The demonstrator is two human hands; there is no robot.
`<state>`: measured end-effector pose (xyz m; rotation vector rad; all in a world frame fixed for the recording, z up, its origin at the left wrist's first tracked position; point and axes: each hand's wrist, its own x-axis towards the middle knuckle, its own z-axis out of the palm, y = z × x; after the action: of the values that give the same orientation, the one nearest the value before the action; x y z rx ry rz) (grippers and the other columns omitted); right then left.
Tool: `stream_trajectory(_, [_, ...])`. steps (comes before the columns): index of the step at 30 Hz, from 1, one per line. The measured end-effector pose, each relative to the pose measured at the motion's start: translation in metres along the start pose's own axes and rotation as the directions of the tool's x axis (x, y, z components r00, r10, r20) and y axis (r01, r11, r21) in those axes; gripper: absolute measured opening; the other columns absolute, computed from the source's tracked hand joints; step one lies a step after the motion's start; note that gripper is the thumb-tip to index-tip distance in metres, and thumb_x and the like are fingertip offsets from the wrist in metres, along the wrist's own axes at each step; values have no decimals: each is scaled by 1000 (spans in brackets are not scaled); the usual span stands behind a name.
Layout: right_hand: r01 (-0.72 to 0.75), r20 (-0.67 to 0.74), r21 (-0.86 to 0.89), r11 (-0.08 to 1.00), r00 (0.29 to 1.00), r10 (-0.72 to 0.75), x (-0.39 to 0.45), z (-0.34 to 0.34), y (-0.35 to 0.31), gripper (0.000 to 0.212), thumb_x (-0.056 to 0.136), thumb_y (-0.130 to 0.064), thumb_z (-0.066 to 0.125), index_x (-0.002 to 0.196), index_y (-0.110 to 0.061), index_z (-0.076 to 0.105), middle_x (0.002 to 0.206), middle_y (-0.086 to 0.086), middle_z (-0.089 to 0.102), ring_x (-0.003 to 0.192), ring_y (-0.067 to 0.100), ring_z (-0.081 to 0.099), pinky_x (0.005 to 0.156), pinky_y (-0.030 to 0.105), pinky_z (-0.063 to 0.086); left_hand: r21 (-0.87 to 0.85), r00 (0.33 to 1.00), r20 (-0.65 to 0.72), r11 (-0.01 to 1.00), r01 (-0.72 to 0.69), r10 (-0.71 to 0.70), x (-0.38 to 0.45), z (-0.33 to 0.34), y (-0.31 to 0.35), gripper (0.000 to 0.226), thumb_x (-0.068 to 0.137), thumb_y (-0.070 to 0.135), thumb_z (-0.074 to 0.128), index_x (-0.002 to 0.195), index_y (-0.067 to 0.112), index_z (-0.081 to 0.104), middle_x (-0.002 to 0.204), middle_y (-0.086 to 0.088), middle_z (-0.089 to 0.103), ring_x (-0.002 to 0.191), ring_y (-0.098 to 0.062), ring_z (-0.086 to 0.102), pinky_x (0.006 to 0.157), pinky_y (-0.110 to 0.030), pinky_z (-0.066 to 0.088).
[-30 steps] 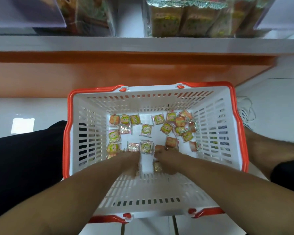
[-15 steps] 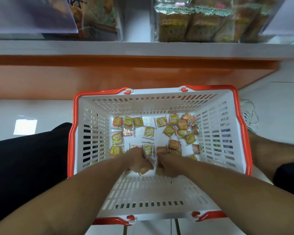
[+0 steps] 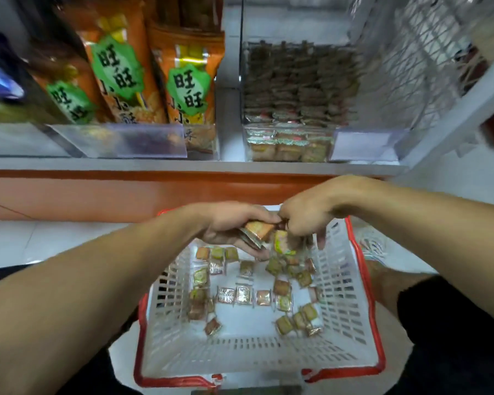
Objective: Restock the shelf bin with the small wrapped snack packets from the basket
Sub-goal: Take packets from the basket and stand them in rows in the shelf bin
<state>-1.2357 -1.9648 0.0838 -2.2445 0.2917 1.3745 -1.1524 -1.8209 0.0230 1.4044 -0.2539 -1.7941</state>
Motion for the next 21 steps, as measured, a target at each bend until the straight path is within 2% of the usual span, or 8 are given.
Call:
stream_trajectory(2, [20,-70,-25,999,997,-22,-51,-21,-7,22,92,-8,66,113,-1,63,98,14,67,89,28,71,71,41,62,-8,997,26,998,-69,70,-32,15,32,30,88,28,67,108,7,65,101,-20,70,87,-31,74,70,-38,65])
stream_trajectory(5, [138,-243,-89,986,957,-156,-116,-44,-2,18,94,-14,66,112,-18,68,89,-3,70,67,0,63,63,21,56,6,975,1,975,-223,223,-73,35,65,19,89,34,68,92,17,77,94,-13,74,84,-27,76,63,-31,62])
stream_trajectory(7, [225,-381,-79,971,893,-238,-144,-51,8,18,95,-20,66,111,-27,69,88,-9,72,64,-5,61,60,17,50,-4,935,-137,944,-331,327,-90,46,76,16,83,36,73,81,21,79,89,-9,74,77,-24,74,60,-30,59])
stream_trajectory(10, [371,-634,5,929,720,-284,-151,-51,20,25,97,-18,64,113,-36,66,98,-11,75,78,-4,66,70,20,54,-13,775,-416,849,-528,475,-90,56,80,16,85,35,76,83,19,74,87,-9,72,69,-19,70,58,-32,58])
stream_trajectory(12, [577,-730,208,790,629,-268,-139,-46,22,30,98,-10,61,114,-35,64,106,-9,75,84,-2,66,69,24,54,-63,692,-508,779,-623,513,-82,64,83,17,91,33,72,92,16,71,84,-8,72,67,-16,70,58,-33,58])
stream_trajectory(14, [702,-763,406,585,613,-206,-127,-41,20,32,98,-4,57,118,-28,62,107,-5,74,84,2,64,63,24,51,-111,670,-548,751,-651,500,-76,70,90,24,93,34,70,102,12,68,85,-8,73,71,-17,71,61,-36,60])
stream_trajectory(17, [733,-769,562,382,634,-85,-116,-40,18,25,100,-6,54,123,-12,60,109,6,73,74,6,61,59,24,48,-155,661,-553,717,-680,508,-74,72,101,25,93,37,69,99,14,61,85,-9,74,74,-18,73,64,-36,61])
stream_trajectory(21, [732,-760,632,254,649,20,-109,-41,16,15,99,-7,55,111,-9,63,95,7,71,70,11,61,58,26,47,-187,690,-505,715,-674,519,-78,70,105,52,76,37,80,116,8,64,106,-14,77,90,-21,76,66,-34,62])
